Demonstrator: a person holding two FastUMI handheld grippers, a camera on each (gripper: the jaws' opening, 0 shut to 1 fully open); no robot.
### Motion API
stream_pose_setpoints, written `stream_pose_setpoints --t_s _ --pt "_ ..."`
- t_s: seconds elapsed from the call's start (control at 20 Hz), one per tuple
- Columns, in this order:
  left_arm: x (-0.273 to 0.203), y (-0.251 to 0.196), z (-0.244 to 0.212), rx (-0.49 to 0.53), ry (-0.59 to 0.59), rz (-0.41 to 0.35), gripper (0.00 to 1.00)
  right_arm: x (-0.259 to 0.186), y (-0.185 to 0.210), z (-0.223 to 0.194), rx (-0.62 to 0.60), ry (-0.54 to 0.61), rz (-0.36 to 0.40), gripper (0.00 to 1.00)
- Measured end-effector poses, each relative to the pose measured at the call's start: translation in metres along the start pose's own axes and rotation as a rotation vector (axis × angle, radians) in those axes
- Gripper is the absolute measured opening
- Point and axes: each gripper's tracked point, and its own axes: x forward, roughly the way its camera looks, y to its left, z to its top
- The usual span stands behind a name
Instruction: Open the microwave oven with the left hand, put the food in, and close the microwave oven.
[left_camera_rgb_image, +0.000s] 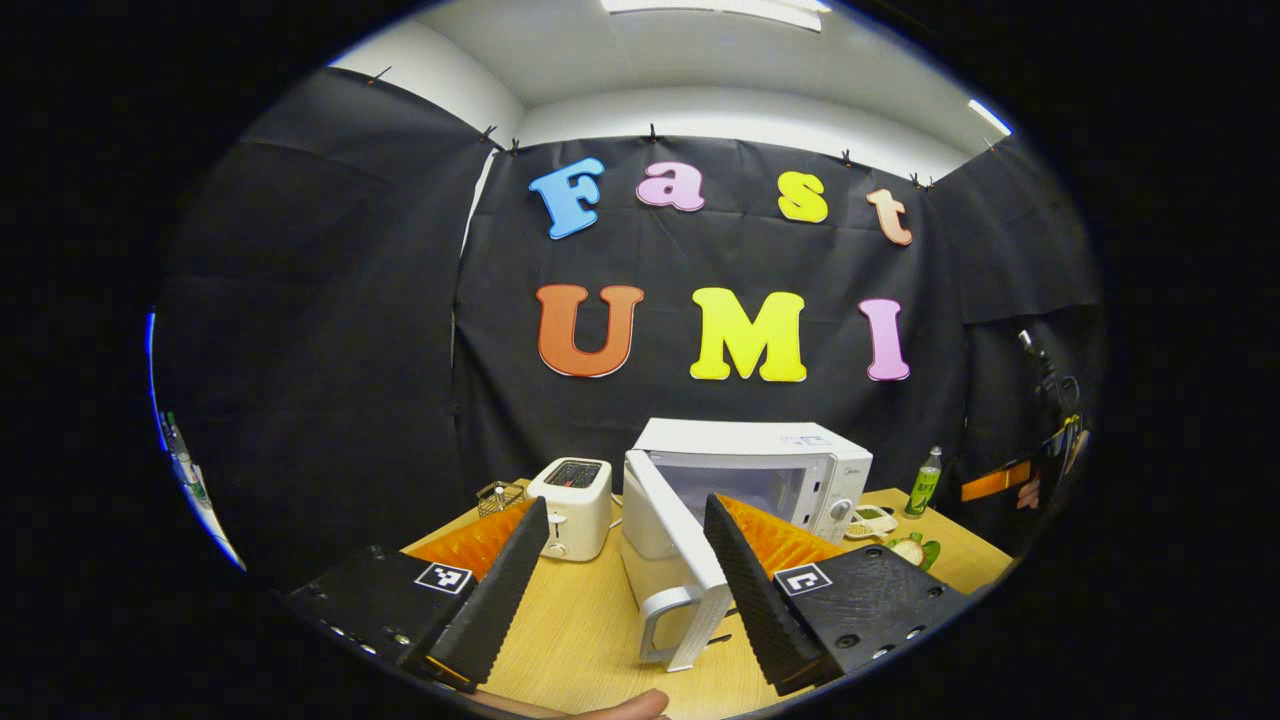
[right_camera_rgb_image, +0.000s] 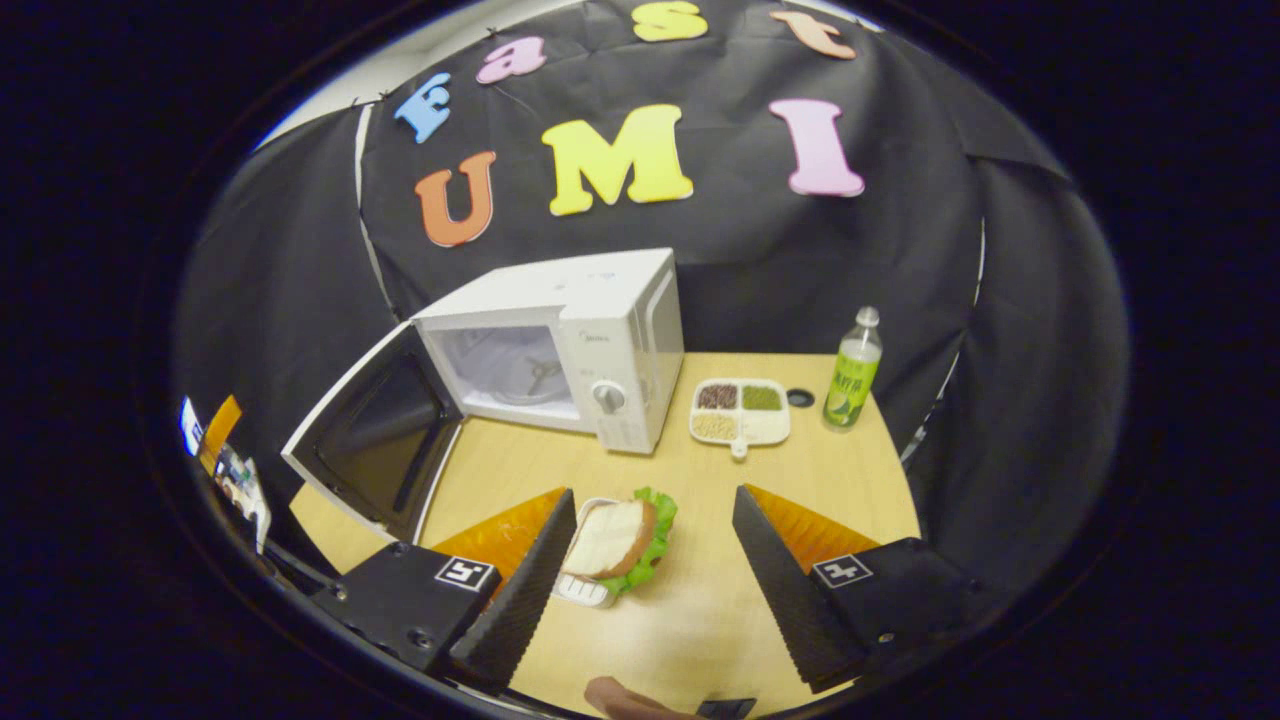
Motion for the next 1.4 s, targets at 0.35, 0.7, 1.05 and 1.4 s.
stream_pose_setpoints --t_s 0.35,0.7,1.05,1.4 --pt "0.016 -0.003 0.005 0.009 -0.015 0.047 0.94 0.062 -0.015 -0.025 0.221 0.272 0.197 0.87" --pt "0.025 0.000 -0.006 0.006 0.026 0.093 0.94 0.093 -0.013 -0.060 0.438 0.450 0.334 0.92" --pt "0.020 -0.002 -0.013 0.019 0.051 0.091 0.94 0.079 0.004 -0.072 0.385 0.446 0.391 0.34" --pt "0.009 0.012 -0.006 -0.013 0.020 0.081 0.94 0.024 0.040 -0.045 -0.020 0.254 0.265 0.33"
